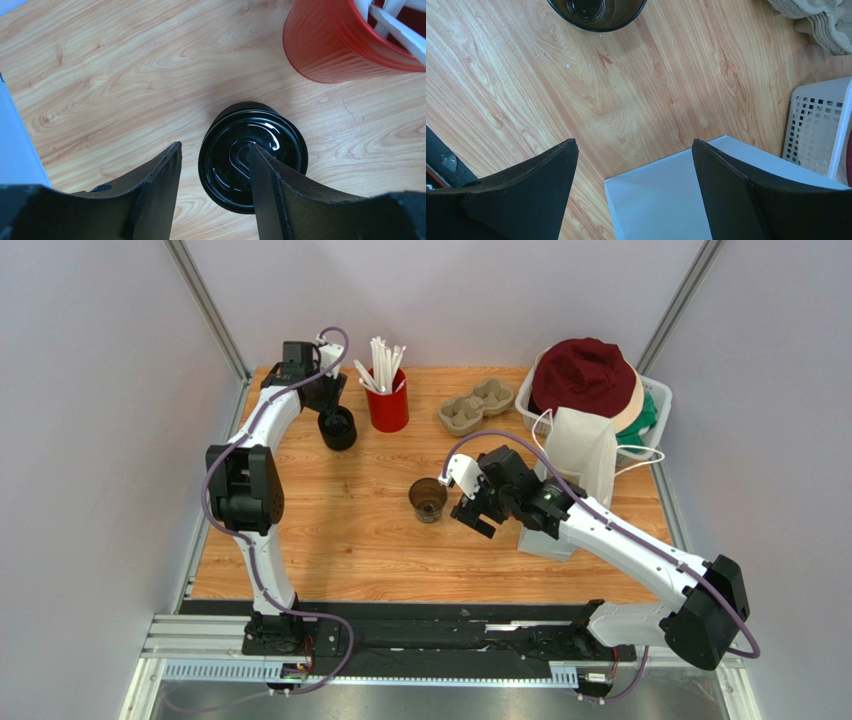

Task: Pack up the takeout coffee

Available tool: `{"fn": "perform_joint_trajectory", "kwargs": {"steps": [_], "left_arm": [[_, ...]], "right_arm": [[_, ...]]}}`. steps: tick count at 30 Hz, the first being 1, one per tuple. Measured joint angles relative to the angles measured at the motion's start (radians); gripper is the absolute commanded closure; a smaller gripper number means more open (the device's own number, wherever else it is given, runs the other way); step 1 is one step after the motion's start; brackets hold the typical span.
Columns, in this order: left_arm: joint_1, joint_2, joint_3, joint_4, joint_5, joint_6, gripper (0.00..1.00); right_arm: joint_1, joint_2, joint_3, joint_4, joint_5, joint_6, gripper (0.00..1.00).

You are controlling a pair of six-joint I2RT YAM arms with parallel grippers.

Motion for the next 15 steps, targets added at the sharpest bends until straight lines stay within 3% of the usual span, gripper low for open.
{"fn": "perform_joint_trajectory", "kwargs": {"steps": [15], "left_arm": [[0.037, 0.077, 0.114, -0.095, 0.083, 0.164, 0.44]], "right_arm": [[0.0, 0.01, 0.0, 0.0, 0.001, 0.0, 0.09]]}}
